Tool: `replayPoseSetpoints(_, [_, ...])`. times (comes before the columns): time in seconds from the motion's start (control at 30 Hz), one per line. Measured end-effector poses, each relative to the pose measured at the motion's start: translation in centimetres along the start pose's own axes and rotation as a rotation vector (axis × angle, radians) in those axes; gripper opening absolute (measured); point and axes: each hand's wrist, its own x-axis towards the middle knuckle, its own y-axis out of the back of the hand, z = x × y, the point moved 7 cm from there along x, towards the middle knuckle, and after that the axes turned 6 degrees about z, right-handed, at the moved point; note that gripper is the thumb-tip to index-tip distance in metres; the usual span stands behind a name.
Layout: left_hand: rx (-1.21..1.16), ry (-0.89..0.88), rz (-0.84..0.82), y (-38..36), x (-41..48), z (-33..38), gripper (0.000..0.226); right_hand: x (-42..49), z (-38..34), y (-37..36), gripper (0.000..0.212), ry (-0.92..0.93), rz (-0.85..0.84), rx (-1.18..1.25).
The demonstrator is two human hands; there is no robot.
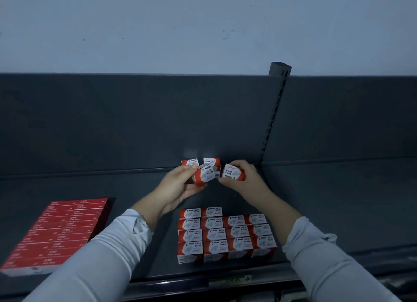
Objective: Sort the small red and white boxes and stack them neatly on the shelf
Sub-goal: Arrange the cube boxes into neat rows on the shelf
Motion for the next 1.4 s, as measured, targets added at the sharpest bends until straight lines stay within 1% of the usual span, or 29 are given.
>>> replayPoseSetpoints(0.13, [-0.231, 0.054, -0.048, -1.7, -1.1, 0.0, 0.033, -1.3, -0.8, 1.7, 0.040, 0.030, 0.034, 0.121])
replayPoseSetpoints(0.2, [-0.295, 0.063, -0.053, -2.4, -1.4, 0.0, 0.034, -2.0, -1.0, 2.5, 0.041, 0.031, 0.035, 0.181])
replayPoseSetpoints(0.27, [-0.278, 0.067, -0.049, -3.2, -1.7, 0.0, 0.033, -2.6, -1.2, 3.0, 0.041, 0.037, 0.031, 0.187])
replayPoseSetpoints(0.37, [-0.166, 0.053, 0.013, -4.0, -2.1, -0.2, 0.033, -3.3, -1.3, 3.5, 0.043, 0.024, 0.008, 0.186])
replayPoseSetpoints(0.5, [-0.012, -0.048, 0.070, -4.7, -2.4, -0.1, 0.034, -4.2, -1.5, 3.7, 0.043, -0.010, -0.073, 0.266])
replayPoseSetpoints(0.57, [-0.034, -0.091, 0.084, -5.0, -2.7, 0.1, 0.033, -4.6, -1.7, 3.8, 0.042, 0.001, -0.088, 0.257])
replayPoseSetpoints(0.63, [-0.070, -0.111, 0.067, -5.5, -3.2, 0.4, 0.036, -4.9, -1.8, 4.2, 0.041, 0.009, -0.069, 0.242])
replayPoseSetpoints(0.8, [-0.063, -0.183, 0.014, -7.0, -4.4, 0.7, 0.055, -5.2, -1.7, 5.1, 0.034, 0.018, -0.055, 0.331])
replayPoseSetpoints(0.9, [-0.057, -0.206, -0.011, -7.6, -5.1, 0.6, 0.054, -5.6, -1.9, 5.6, 0.035, 0.034, -0.036, 0.345])
replayPoseSetpoints(1.07, [-0.067, -0.205, -0.048, -8.4, -6.0, 0.2, 0.050, -6.4, -2.1, 6.2, 0.046, 0.080, -0.015, 0.360])
replayPoseSetpoints(1.23, [0.004, -0.240, -0.011, -8.4, -6.8, 0.0, 0.052, -7.0, -2.2, 6.6, 0.036, 0.091, -0.021, 0.348])
replayPoseSetpoints(1.33, [-0.045, -0.245, 0.000, -8.3, -7.3, 0.0, 0.051, -7.2, -2.3, 6.6, 0.035, 0.100, -0.040, 0.341])
replayPoseSetpoints(1.4, [-0.089, -0.238, -0.005, -8.3, -7.7, 0.0, 0.045, -7.3, -2.2, 6.5, 0.032, 0.082, -0.055, 0.396])
